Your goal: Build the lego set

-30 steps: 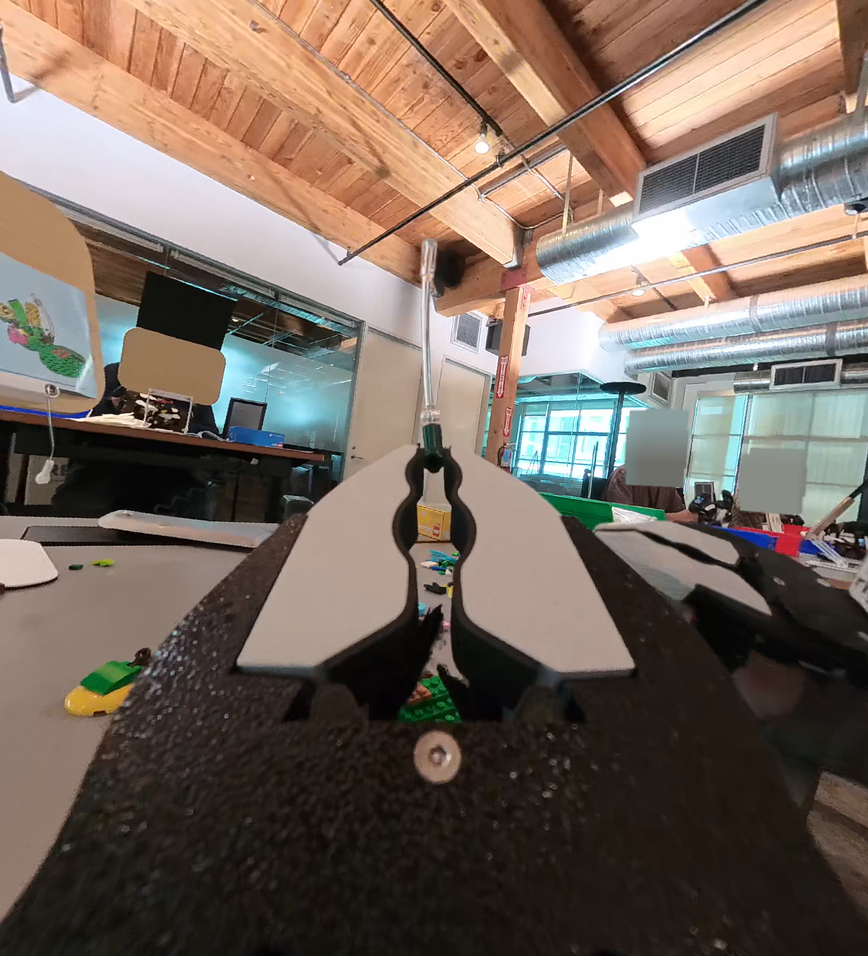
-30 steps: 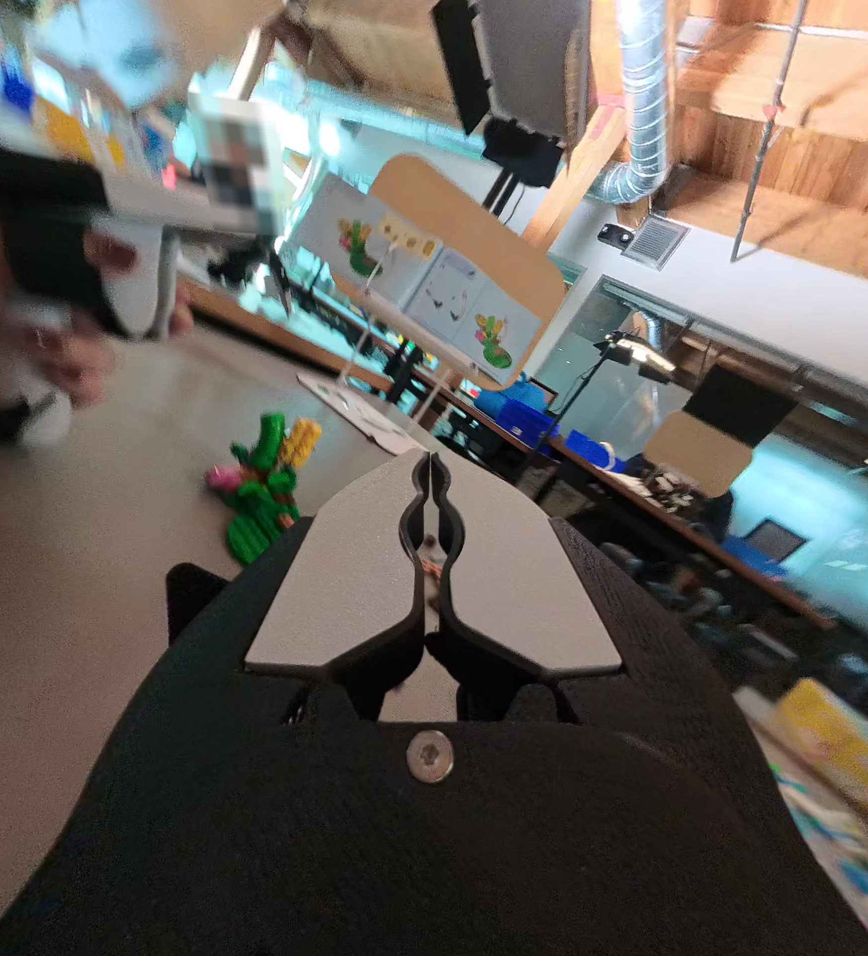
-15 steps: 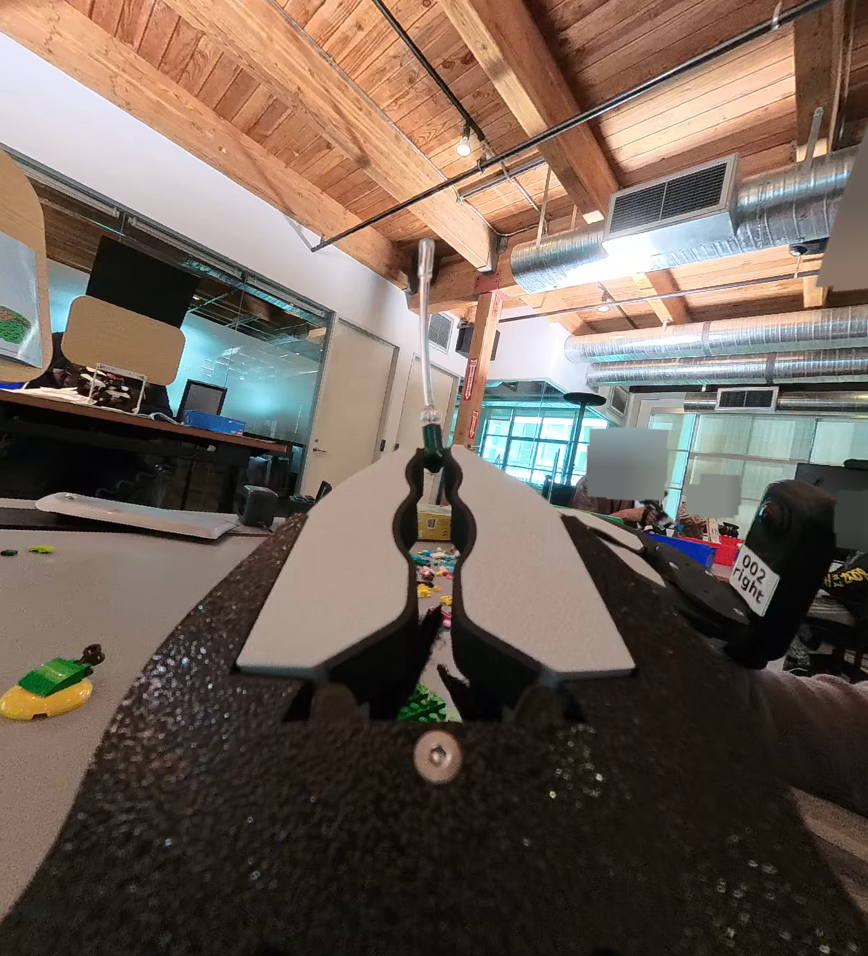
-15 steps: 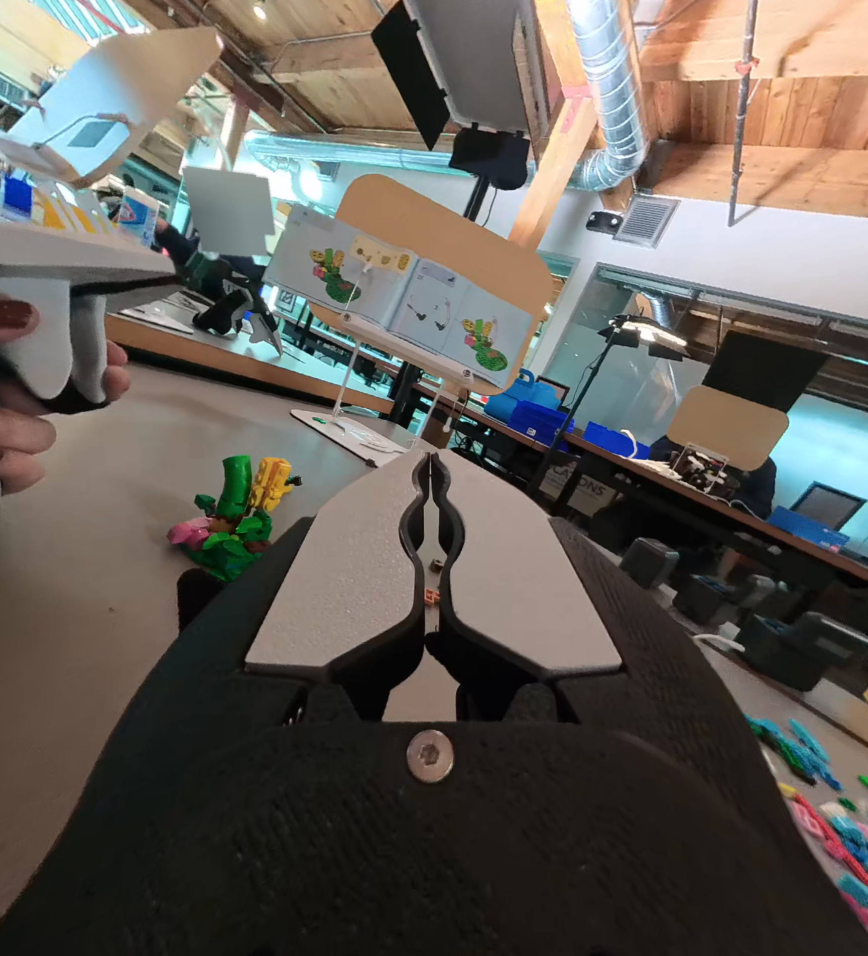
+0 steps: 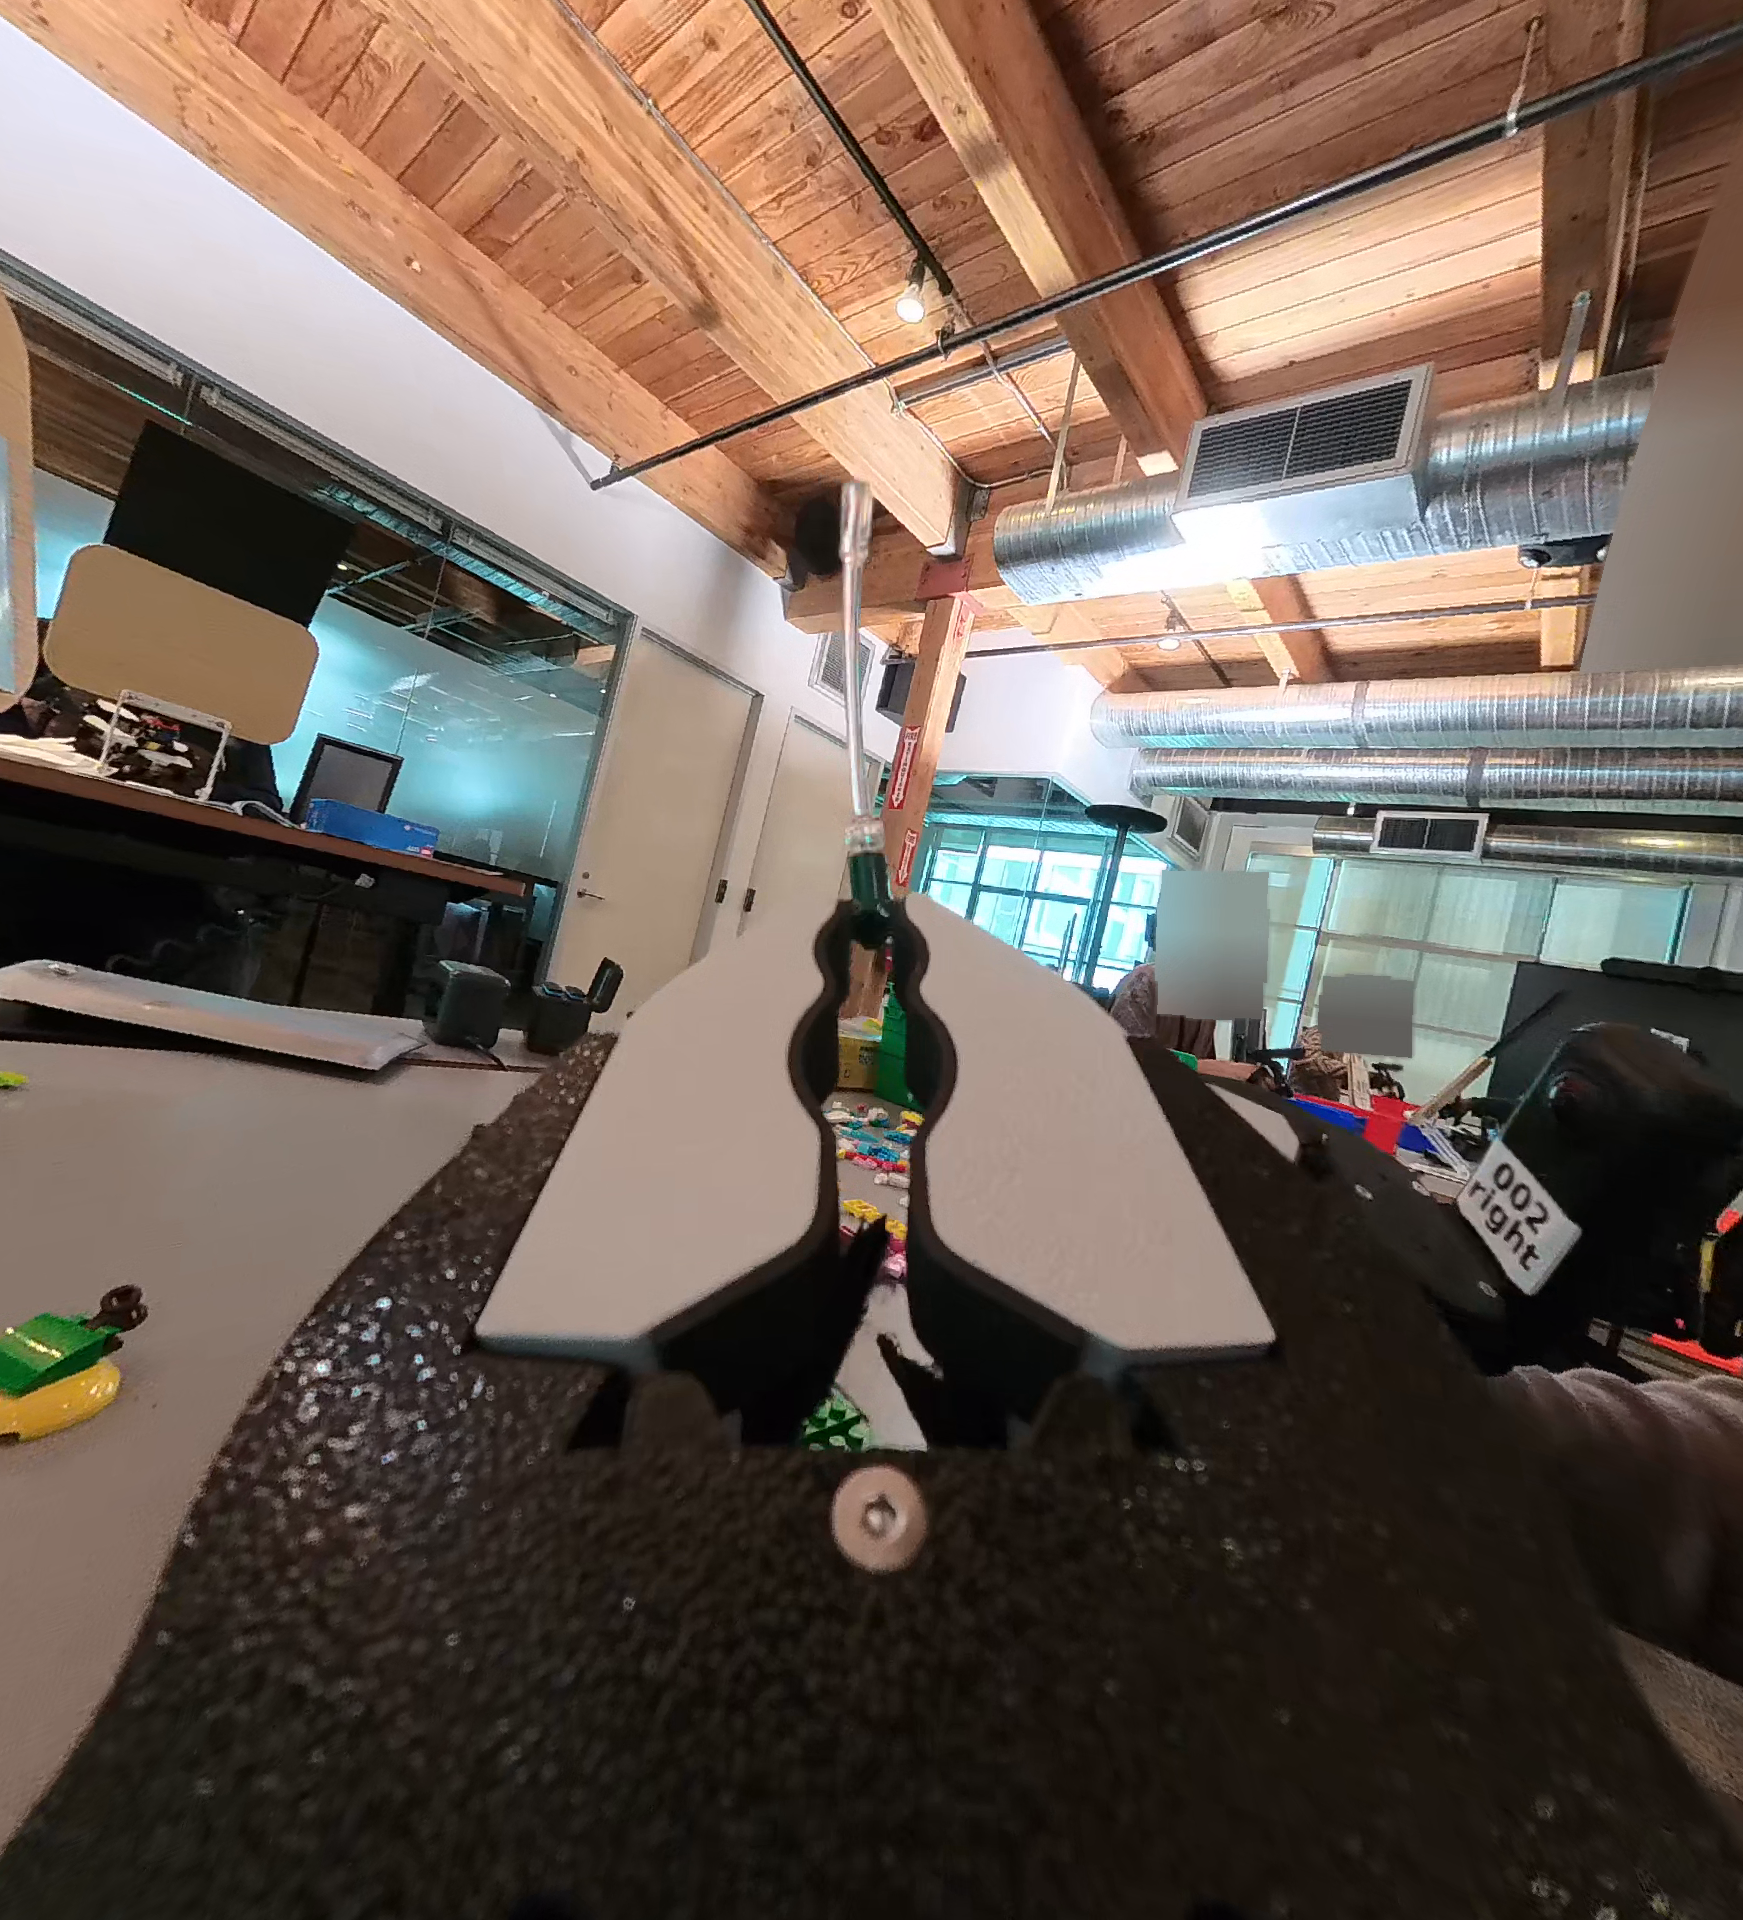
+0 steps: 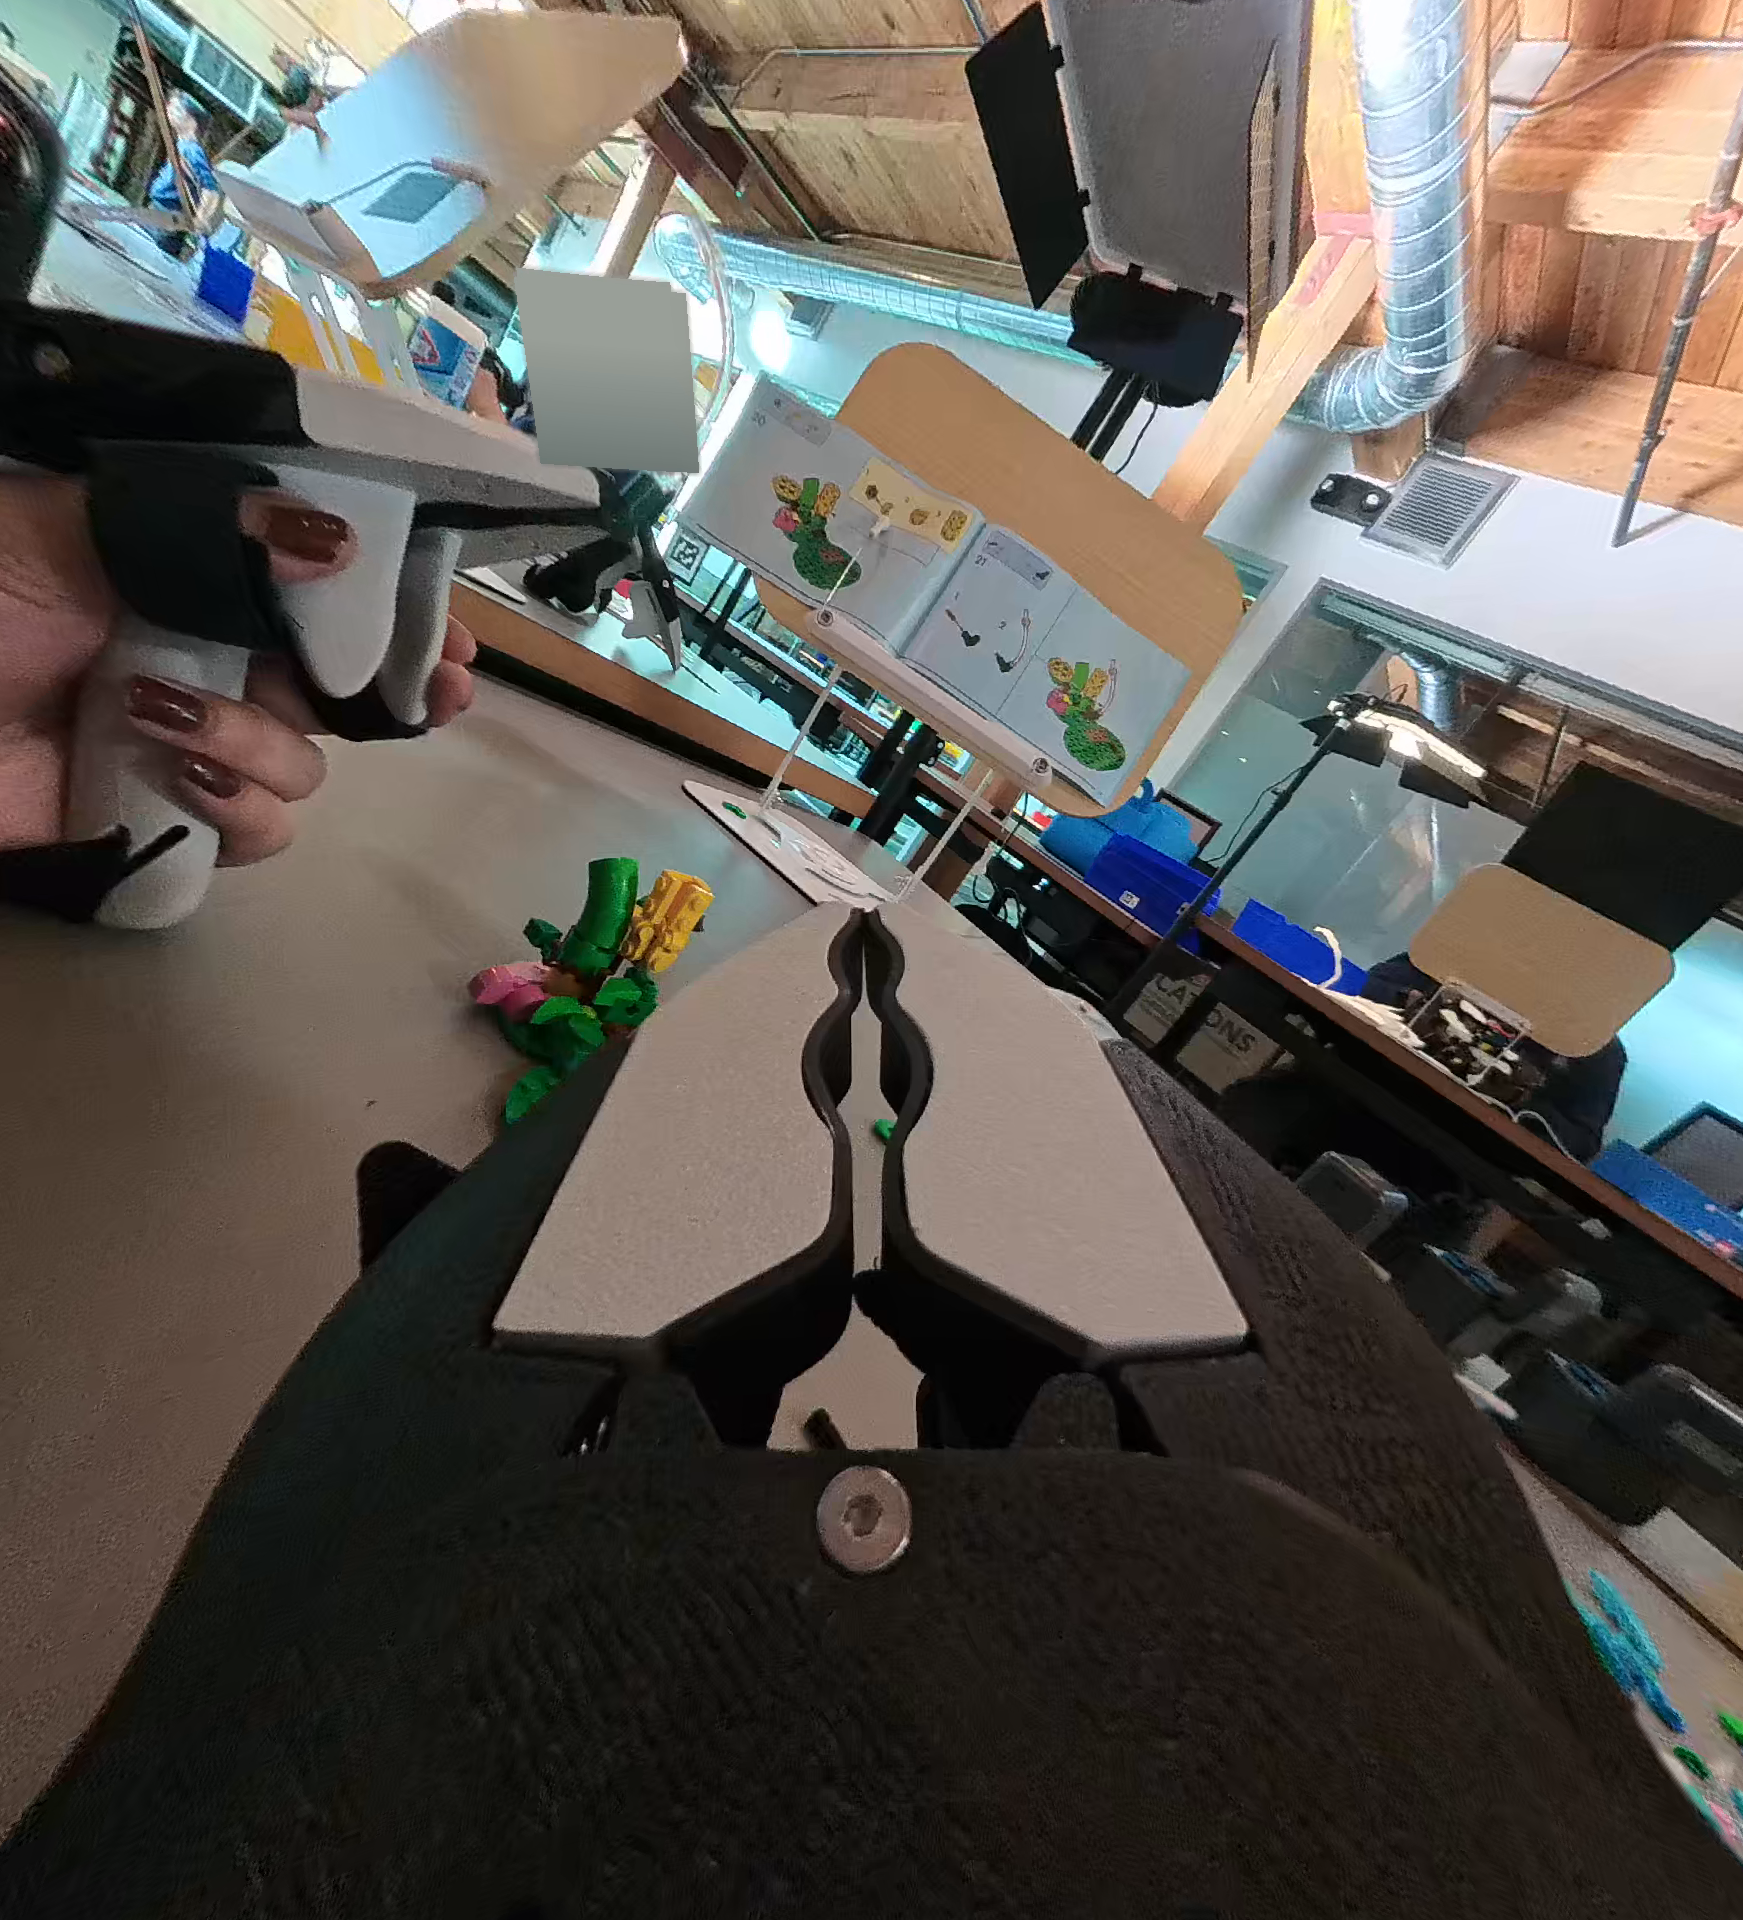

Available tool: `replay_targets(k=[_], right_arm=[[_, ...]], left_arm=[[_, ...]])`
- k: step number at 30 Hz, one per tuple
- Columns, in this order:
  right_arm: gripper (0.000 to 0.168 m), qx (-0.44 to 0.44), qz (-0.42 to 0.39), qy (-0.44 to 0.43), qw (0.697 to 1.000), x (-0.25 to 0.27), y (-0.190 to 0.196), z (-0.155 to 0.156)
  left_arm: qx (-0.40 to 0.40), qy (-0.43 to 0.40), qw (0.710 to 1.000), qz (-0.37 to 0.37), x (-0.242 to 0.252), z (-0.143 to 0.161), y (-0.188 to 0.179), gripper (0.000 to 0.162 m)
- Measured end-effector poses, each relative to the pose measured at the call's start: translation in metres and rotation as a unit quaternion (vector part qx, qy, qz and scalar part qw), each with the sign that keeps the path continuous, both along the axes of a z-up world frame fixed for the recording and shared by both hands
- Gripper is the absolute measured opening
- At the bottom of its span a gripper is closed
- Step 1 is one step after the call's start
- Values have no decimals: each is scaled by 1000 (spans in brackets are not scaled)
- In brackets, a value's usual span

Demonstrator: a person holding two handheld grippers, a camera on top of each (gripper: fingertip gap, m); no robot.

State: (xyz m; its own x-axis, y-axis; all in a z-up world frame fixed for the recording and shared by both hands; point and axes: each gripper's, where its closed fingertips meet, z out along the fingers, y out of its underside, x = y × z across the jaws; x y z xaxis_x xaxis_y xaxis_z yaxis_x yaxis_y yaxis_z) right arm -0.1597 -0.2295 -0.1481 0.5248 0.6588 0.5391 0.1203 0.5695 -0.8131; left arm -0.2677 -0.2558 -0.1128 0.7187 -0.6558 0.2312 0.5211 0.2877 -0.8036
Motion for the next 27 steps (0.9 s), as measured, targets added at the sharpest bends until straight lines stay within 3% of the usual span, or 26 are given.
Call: replay_targets(k=[1,6,27], right_arm=[[0,-5,3,3,1000,2,-1,0],[0,-35,-9,23,999,11,11,1],[0,-16,20,-4,1000,4,1,-4]], left_arm=[[0,1,1000,0,0,0,0,7],[5,3,1000,-3,1,1,-2,7],[4,-6,1000,-30,3,1,-3,7]])
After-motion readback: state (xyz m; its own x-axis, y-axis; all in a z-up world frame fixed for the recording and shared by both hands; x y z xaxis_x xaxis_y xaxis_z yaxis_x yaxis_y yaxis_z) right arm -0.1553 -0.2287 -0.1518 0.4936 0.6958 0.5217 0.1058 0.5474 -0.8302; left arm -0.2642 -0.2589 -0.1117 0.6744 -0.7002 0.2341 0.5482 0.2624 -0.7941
